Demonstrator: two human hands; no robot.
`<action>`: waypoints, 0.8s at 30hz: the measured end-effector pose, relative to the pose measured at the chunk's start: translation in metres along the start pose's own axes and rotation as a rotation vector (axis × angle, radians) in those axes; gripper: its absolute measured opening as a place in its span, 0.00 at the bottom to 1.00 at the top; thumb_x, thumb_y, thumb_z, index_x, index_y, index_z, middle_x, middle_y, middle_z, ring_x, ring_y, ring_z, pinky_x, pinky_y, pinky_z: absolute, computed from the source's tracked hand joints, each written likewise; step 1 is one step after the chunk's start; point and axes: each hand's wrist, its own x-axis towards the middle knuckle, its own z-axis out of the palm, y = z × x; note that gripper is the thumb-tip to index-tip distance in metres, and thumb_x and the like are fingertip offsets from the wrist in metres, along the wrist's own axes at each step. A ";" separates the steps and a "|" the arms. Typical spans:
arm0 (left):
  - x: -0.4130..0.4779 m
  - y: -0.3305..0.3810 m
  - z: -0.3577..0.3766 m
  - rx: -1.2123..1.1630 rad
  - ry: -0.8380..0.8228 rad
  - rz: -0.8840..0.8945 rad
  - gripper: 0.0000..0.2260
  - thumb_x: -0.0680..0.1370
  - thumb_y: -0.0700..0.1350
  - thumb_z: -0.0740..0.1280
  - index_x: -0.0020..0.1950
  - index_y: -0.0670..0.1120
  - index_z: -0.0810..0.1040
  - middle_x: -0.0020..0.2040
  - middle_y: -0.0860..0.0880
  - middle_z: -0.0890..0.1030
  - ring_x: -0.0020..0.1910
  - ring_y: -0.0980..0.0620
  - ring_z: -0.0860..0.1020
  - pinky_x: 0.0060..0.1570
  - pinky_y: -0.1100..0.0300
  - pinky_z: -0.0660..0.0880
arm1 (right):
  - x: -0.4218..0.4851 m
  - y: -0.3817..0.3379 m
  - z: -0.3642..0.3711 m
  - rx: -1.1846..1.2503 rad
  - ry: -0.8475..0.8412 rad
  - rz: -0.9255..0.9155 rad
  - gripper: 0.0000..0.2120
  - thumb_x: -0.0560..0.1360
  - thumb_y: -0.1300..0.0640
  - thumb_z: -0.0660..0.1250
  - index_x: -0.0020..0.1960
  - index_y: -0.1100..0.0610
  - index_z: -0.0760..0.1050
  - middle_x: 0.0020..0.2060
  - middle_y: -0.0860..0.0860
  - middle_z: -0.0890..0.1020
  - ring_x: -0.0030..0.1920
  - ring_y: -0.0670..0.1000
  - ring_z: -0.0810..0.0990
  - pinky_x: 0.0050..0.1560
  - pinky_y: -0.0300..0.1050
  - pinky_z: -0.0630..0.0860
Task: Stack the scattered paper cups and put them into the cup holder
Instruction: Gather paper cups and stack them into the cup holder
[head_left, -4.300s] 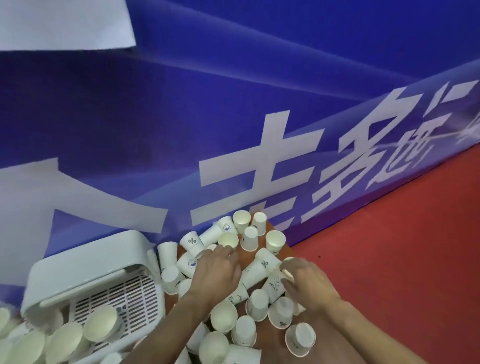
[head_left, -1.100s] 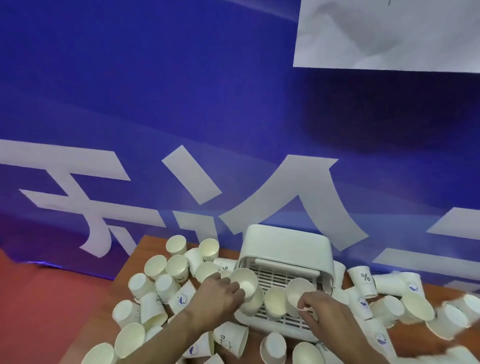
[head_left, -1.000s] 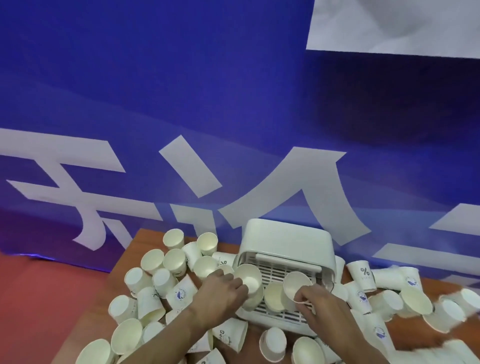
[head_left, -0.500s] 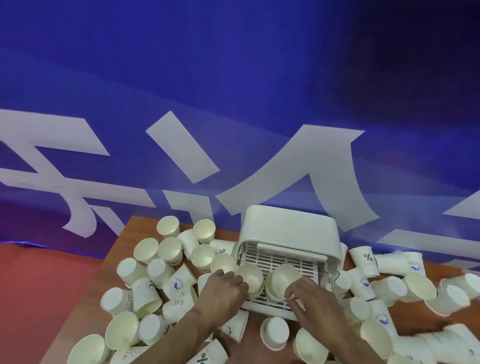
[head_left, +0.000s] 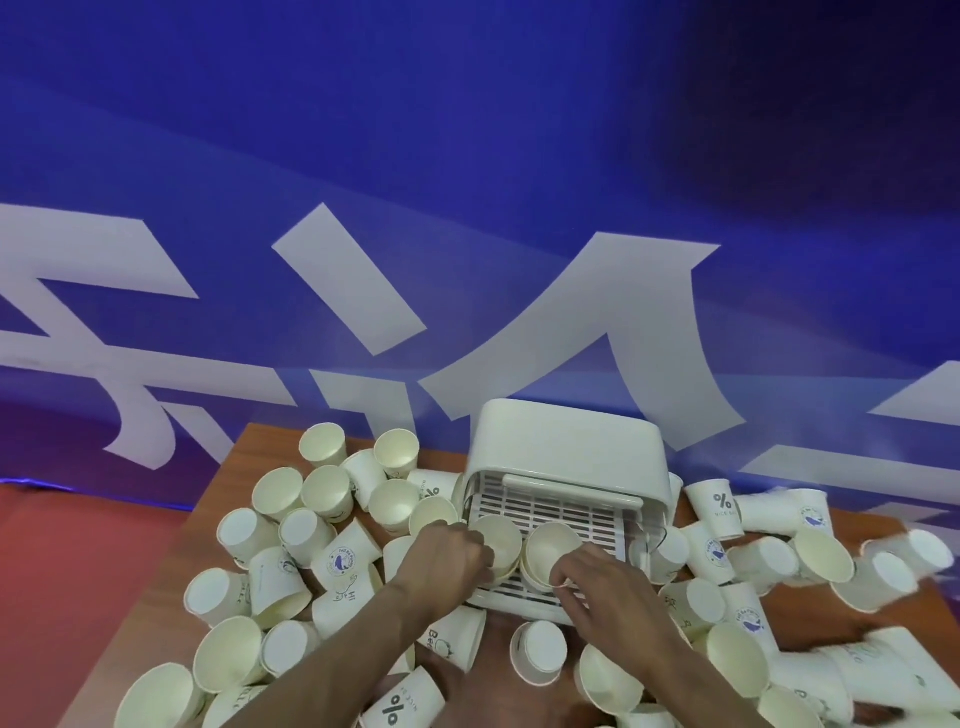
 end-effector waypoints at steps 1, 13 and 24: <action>0.000 0.001 0.005 0.001 0.006 -0.001 0.13 0.80 0.51 0.59 0.46 0.48 0.81 0.45 0.47 0.82 0.42 0.46 0.78 0.39 0.55 0.70 | 0.001 0.001 0.001 -0.005 -0.024 0.001 0.04 0.75 0.52 0.67 0.48 0.44 0.75 0.42 0.40 0.77 0.44 0.42 0.76 0.37 0.37 0.71; 0.001 0.005 0.039 -0.111 0.103 -0.087 0.11 0.76 0.55 0.65 0.43 0.50 0.82 0.40 0.51 0.83 0.39 0.50 0.80 0.33 0.58 0.70 | 0.008 0.003 0.023 0.016 -0.033 0.004 0.07 0.79 0.47 0.63 0.54 0.46 0.78 0.48 0.42 0.81 0.51 0.43 0.77 0.45 0.41 0.74; 0.000 0.005 0.019 -0.132 0.076 -0.083 0.15 0.77 0.60 0.63 0.55 0.52 0.81 0.51 0.52 0.83 0.49 0.50 0.80 0.41 0.58 0.71 | 0.019 0.000 0.046 -0.003 -0.006 0.168 0.07 0.78 0.46 0.65 0.54 0.42 0.79 0.47 0.43 0.83 0.48 0.45 0.81 0.40 0.39 0.66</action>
